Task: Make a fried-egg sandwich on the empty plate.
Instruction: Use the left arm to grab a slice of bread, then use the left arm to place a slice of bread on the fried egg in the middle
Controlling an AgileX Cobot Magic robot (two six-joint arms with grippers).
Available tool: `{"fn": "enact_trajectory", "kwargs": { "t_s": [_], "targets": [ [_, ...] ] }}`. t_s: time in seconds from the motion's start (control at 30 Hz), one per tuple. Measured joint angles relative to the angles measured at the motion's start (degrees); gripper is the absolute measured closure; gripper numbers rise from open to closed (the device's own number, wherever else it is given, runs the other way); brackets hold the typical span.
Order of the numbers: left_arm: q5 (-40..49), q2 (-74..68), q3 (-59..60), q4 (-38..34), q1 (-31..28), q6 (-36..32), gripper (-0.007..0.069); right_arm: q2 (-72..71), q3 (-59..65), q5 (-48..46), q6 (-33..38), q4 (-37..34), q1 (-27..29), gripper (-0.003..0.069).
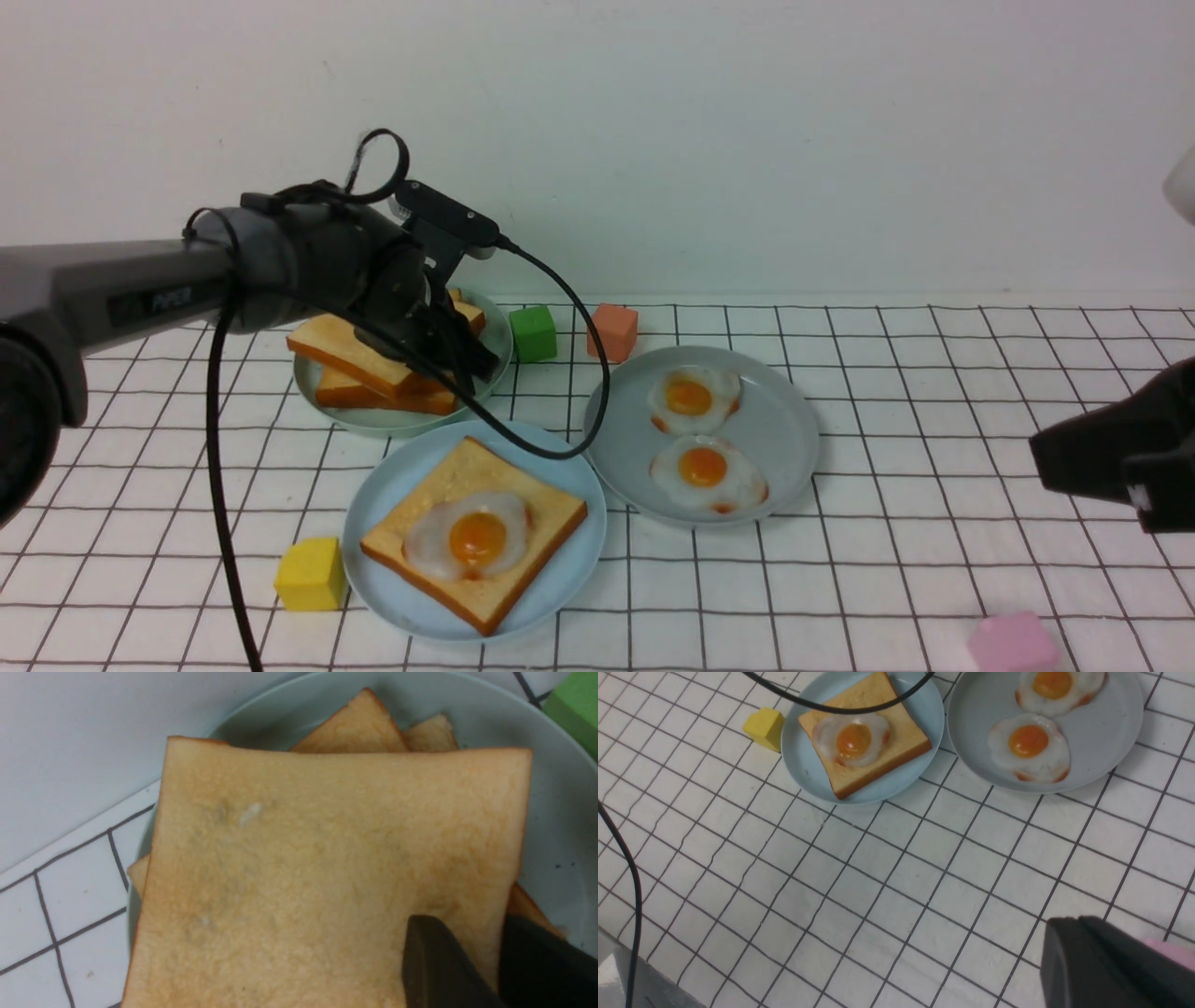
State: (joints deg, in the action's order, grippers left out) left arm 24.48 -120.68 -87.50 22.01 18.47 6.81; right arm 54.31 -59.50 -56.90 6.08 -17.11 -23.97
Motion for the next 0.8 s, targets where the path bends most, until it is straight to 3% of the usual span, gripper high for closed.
{"fn": "enact_trajectory", "kwargs": {
  "t_s": [0.13, 0.37, 0.57, 0.67, 0.8],
  "targets": [
    [0.56, 0.94, 0.0, 0.09, 0.06, -0.43, 0.0607, 0.0, 0.0, -0.49, 0.0, -0.05, 0.0, 0.0617],
    [12.47, 13.36, 0.18, -2.12, 3.22, 0.45, 0.0607, -1.55, 0.0, -0.74, 0.0, -0.05, 0.0, 0.061],
    [24.65, 22.17, 4.57, -4.88, 13.16, 5.17, 0.0607, -2.68, 0.0, -1.17, 0.0, -0.05, 0.0, 0.0606],
    [26.82, 22.81, 9.03, -5.36, 17.95, 7.43, 0.0607, -3.51, 0.0, -1.25, 0.0, -0.05, 0.0, 0.0606],
    [21.64, 22.75, 15.73, -4.33, 22.79, 9.46, 0.0607, -4.79, 0.0, -1.59, 0.0, -0.05, 0.0, 0.0601]
  ]
}}
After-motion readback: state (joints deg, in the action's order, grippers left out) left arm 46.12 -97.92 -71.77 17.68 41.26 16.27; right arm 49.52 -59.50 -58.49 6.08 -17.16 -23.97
